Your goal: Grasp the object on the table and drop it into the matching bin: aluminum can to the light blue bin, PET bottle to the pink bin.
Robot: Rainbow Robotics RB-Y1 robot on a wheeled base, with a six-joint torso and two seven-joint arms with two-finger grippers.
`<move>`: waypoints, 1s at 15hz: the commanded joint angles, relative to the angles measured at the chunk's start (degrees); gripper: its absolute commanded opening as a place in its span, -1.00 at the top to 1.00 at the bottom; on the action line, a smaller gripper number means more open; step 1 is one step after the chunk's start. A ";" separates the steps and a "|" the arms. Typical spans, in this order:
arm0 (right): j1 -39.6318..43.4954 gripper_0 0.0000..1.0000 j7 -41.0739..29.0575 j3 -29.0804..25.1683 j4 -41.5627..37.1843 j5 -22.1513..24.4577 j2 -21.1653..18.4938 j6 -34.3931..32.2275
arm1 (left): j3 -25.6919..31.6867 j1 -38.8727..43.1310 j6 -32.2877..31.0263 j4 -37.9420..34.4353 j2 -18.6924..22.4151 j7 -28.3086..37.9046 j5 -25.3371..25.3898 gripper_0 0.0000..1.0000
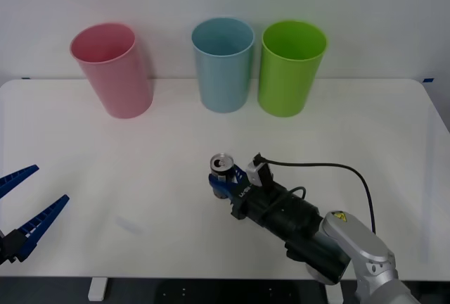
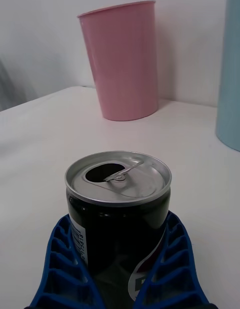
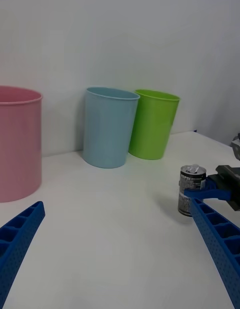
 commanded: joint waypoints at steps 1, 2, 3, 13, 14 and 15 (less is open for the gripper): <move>0.70 1.00 -1.46 -0.16 -2.88 -1.13 -2.39 0.45 | 0.00 0.00 0.00 0.00 0.00 0.00 0.00 -1.00; 1.32 1.00 -3.66 -0.16 -4.82 -1.40 -3.71 0.89 | 0.00 0.00 0.00 0.00 0.00 0.00 0.00 -1.00; 1.93 1.00 -5.24 -0.25 -6.57 -1.40 -4.59 1.42 | 0.00 0.00 0.00 0.00 0.00 0.00 0.00 -1.00; 4.74 1.00 -17.54 -7.10 -23.45 1.15 -11.80 5.02 | 0.00 0.00 0.00 0.00 0.00 0.00 0.00 -1.00; 4.48 1.00 -17.81 -8.25 -24.77 2.03 -11.80 5.20 | 0.00 0.00 0.00 0.00 0.00 0.00 0.00 -1.00; 3.86 1.00 -18.16 -8.95 -25.73 2.21 -11.89 5.46 | 0.00 0.00 0.00 0.00 0.00 0.00 0.00 -1.00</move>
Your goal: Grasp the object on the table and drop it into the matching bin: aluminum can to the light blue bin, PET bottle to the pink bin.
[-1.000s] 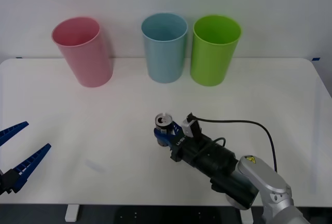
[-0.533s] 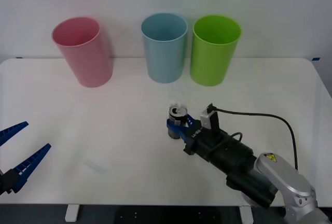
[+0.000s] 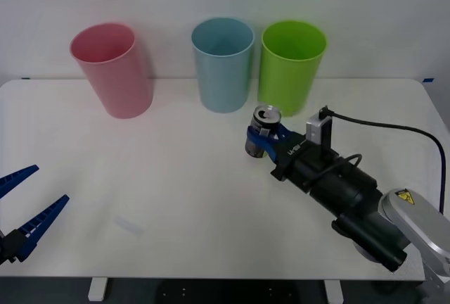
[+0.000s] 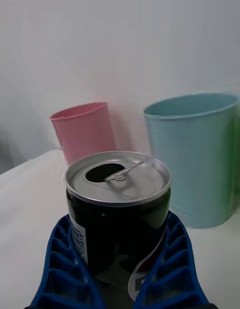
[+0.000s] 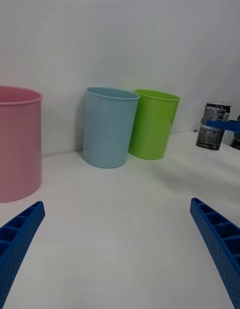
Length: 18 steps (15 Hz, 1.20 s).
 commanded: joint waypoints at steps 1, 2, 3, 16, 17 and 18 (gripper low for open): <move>-1.60 1.00 -0.75 -2.09 -2.43 1.01 -0.20 0.50 | 0.00 0.00 0.00 0.00 0.00 0.00 0.00 -1.00; -2.91 1.00 -1.11 -2.44 -2.69 1.10 -0.55 0.76 | 0.00 0.00 0.00 0.00 0.00 0.00 0.00 -1.00; -4.58 1.00 -1.54 -2.61 -2.69 1.10 -1.08 1.03 | 0.00 0.00 0.00 0.00 0.00 0.00 0.00 -1.00; -25.85 1.00 -12.00 0.02 10.93 1.62 -3.10 1.99 | 0.00 0.00 0.00 0.00 0.00 0.00 0.00 -1.00; -27.52 1.00 -12.00 0.11 12.95 1.89 -2.22 1.99 | 0.00 0.00 0.00 0.00 0.00 0.00 0.00 -1.00; -29.37 1.00 -12.00 0.11 15.50 2.33 -0.99 1.91 | 0.00 0.00 0.00 0.00 0.00 0.00 0.00 -1.00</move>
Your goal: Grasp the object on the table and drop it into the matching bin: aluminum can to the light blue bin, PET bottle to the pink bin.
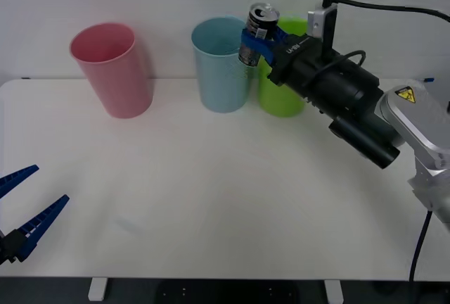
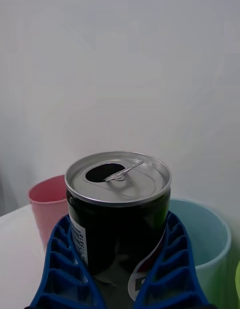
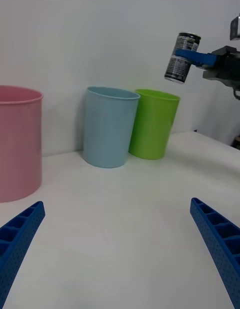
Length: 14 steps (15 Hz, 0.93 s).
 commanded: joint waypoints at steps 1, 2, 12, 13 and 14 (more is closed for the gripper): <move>-4.52 1.00 -0.02 0.11 6.05 1.15 2.79 0.01 | 0.00 0.00 0.00 0.00 0.00 0.00 0.00 -1.00; -6.98 1.00 -0.20 0.03 9.39 2.73 4.54 0.01 | 0.00 0.00 0.00 0.00 0.00 0.00 0.00 -1.00; -24.47 1.00 0.86 -1.82 34.26 6.86 17.02 9.06 | 0.00 0.00 0.00 0.00 0.00 0.00 0.00 -1.00; -25.62 1.00 1.12 -2.17 35.76 7.03 18.08 10.38 | 0.00 0.00 0.00 0.00 0.00 0.00 0.00 -1.00; -26.85 1.00 1.47 -2.52 37.60 7.30 19.13 11.70 | 0.00 0.00 0.00 0.00 0.00 0.00 0.00 -1.00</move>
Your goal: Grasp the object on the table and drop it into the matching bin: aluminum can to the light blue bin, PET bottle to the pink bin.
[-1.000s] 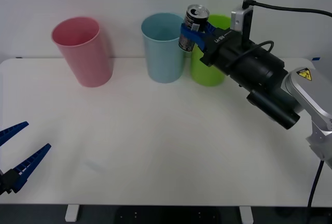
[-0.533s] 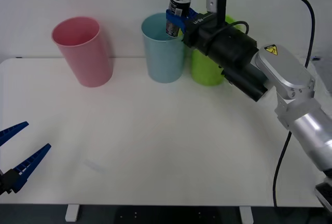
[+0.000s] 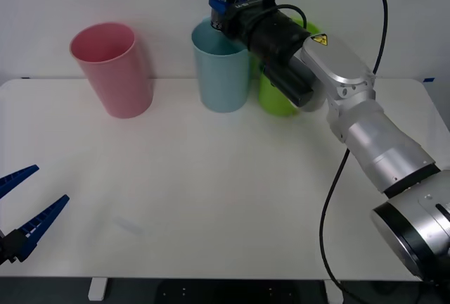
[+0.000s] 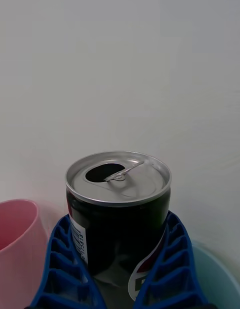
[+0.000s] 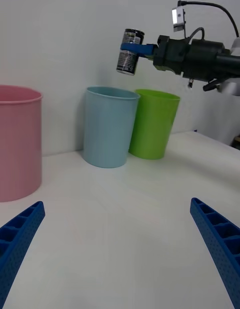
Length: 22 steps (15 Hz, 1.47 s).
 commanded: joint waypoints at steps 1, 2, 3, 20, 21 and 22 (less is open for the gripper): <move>-3.15 1.00 1.06 -0.75 4.61 0.66 2.72 3.88 | 0.00 0.00 0.00 0.00 0.00 0.00 0.00 -1.00; -3.59 1.00 1.41 -0.93 4.96 0.92 3.25 5.28 | 0.00 0.00 0.00 0.00 0.00 0.00 0.00 -1.00; -3.68 1.00 1.85 -0.93 4.96 1.27 3.86 6.69 | 0.00 0.00 0.00 0.00 0.00 0.00 0.00 -1.00; -3.50 -1.00 3.34 -1.45 4.96 3.47 4.30 6.34 | 0.00 0.00 0.00 0.00 0.00 0.00 0.00 -1.00; -3.41 -1.00 3.25 -1.37 4.96 3.38 4.04 5.99 | 0.00 0.00 0.00 0.00 0.00 0.00 0.00 -1.00; -3.06 -1.00 3.25 -1.37 4.52 3.21 3.86 5.55 | 0.00 0.00 0.00 0.00 0.00 0.00 0.00 -1.00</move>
